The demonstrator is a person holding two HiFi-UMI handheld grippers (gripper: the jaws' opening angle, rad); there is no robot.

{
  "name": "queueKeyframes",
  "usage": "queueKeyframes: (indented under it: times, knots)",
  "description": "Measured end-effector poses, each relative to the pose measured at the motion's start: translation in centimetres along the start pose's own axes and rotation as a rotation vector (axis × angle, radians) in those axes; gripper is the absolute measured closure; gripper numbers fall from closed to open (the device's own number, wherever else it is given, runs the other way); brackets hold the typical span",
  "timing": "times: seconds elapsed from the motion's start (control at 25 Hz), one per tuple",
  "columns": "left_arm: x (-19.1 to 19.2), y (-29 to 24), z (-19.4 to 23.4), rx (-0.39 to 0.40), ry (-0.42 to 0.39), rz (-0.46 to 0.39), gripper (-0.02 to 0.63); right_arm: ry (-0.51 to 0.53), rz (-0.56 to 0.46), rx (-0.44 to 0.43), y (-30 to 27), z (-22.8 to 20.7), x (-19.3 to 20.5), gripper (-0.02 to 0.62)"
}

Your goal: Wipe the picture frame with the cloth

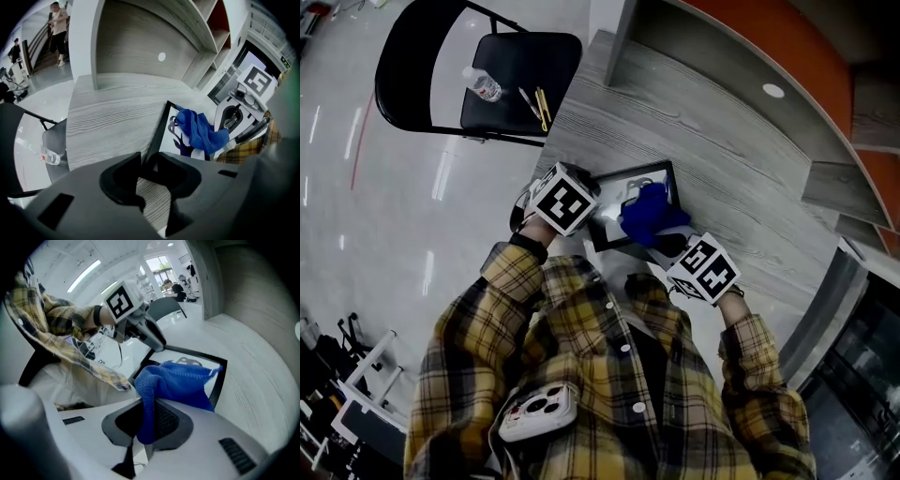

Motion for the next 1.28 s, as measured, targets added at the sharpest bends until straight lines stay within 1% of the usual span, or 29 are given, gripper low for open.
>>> queueKeyframes:
  times: [0.08, 0.2, 0.28, 0.36, 0.44, 0.52, 0.68, 0.8, 0.88, 1.08, 1.28]
  knots:
    - [-0.2, 0.0, -0.1, 0.012, -0.005, -0.009, 0.492, -0.023, -0.087, 0.009, 1.2, -0.1, -2.3, 0.541]
    - [0.0, 0.1, 0.0, 0.016, -0.001, -0.008, 0.492, -0.03, -0.215, 0.034, 2.9, -0.8, -6.9, 0.541]
    - [0.2, 0.1, 0.1, 0.015, 0.004, -0.01, 0.494, -0.02, -0.27, 0.057, 3.3, -1.5, -9.5, 0.541]
    - [0.2, 0.0, 0.1, 0.017, 0.007, -0.014, 0.494, -0.006, -0.29, 0.078, 2.8, -2.3, -11.6, 0.541]
    - [0.2, -0.1, 0.3, 0.02, 0.011, -0.019, 0.494, -0.005, -0.285, 0.087, 1.3, -3.0, -12.9, 0.541]
    - [0.0, -0.2, 0.4, 0.022, 0.009, -0.036, 0.495, -0.011, -0.258, 0.091, -0.6, -3.4, -13.5, 0.541]
    - [-0.5, 0.0, -0.4, 0.061, 0.009, -0.054, 0.497, 0.015, -0.139, 0.109, -4.4, -3.5, -12.4, 0.541]
    - [-0.2, 0.1, -0.2, 0.051, 0.007, -0.041, 0.497, 0.004, -0.121, 0.11, -5.3, -3.2, -11.8, 0.541]
    - [0.1, 0.2, 0.1, 0.041, 0.006, -0.032, 0.499, -0.008, -0.116, 0.098, -5.4, -2.9, -11.6, 0.541]
    - [0.3, -0.1, 0.3, 0.044, 0.004, -0.026, 0.499, -0.018, -0.072, 0.044, -6.0, -1.7, -10.6, 0.541]
    - [0.2, 0.2, 0.4, 0.039, 0.007, -0.023, 0.499, -0.022, -0.025, -0.029, -6.4, 0.9, -9.5, 0.541]
Point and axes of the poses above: the fingertips, and each gripper's own axes: y backward along the fingers, z to its left, x out of its underside, the point moved 2 cm from there along y, backward along the fingers, and after that the axes turned 1 degree about x, right-handed, at the moved point
